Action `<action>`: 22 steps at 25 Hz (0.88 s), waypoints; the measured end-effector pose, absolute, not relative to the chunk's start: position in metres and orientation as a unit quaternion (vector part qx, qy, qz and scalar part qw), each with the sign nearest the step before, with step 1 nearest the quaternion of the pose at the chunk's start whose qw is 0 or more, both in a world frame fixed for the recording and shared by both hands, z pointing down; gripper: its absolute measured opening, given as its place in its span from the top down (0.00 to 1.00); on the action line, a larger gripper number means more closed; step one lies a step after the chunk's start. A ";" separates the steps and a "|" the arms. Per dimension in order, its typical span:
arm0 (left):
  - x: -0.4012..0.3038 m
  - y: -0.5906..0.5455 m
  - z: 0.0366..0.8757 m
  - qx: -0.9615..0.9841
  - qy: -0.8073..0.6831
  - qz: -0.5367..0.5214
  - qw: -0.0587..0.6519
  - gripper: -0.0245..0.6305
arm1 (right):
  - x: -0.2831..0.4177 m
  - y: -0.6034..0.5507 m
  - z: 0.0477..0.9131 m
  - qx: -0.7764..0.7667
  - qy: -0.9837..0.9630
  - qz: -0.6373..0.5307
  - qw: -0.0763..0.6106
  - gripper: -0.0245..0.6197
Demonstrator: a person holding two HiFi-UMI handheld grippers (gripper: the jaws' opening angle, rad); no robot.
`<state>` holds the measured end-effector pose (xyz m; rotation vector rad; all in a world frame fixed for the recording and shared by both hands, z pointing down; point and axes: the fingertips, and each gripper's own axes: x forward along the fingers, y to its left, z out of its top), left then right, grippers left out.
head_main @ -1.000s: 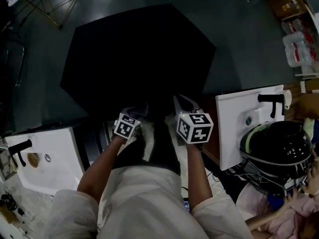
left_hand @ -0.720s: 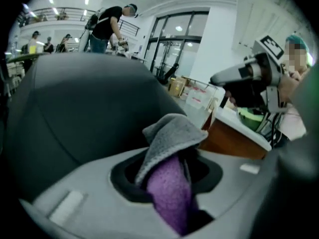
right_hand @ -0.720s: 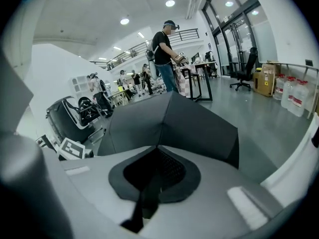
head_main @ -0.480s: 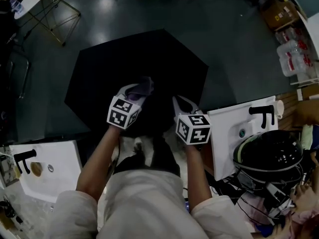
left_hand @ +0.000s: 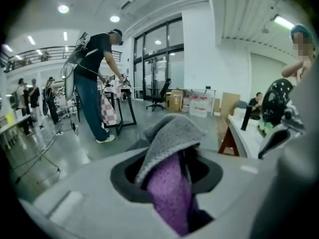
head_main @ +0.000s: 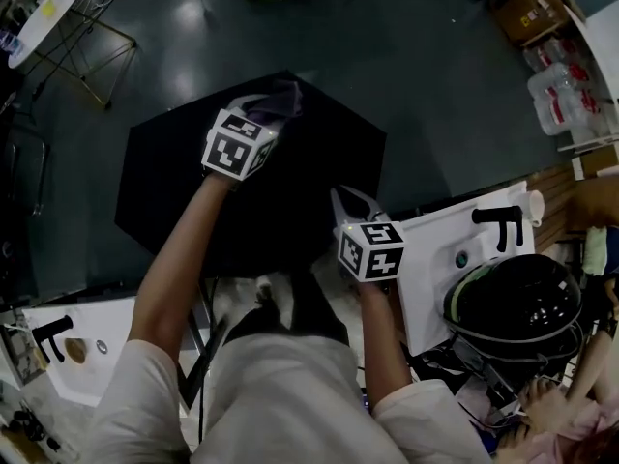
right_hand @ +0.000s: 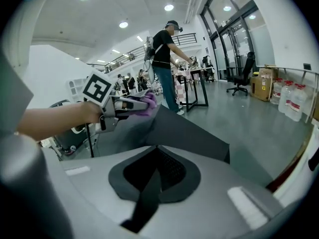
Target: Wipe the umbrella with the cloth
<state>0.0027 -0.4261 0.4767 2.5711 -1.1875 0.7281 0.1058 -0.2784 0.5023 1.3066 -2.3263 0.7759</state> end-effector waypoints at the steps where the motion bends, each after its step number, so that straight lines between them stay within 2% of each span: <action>1: 0.009 -0.439 0.479 0.874 -0.400 0.255 0.107 0.74 | 0.111 -0.281 0.504 0.466 -0.821 0.277 0.179 0.95; 8: 0.032 -0.496 0.519 0.852 -0.393 0.312 0.148 0.74 | 0.138 -0.285 0.525 0.479 -0.804 0.300 0.183 0.95; 13: 0.047 -0.476 0.537 0.849 -0.355 0.379 0.095 0.74 | 0.151 -0.280 0.534 0.489 -0.794 0.311 0.183 0.95; 18: 0.065 -0.423 0.561 0.864 -0.298 0.386 0.123 0.74 | 0.149 -0.277 0.535 0.492 -0.794 0.307 0.183 0.95; 22: 0.065 -0.378 0.585 0.857 -0.289 0.419 0.075 0.74 | 0.142 -0.264 0.540 0.491 -0.795 0.308 0.180 0.95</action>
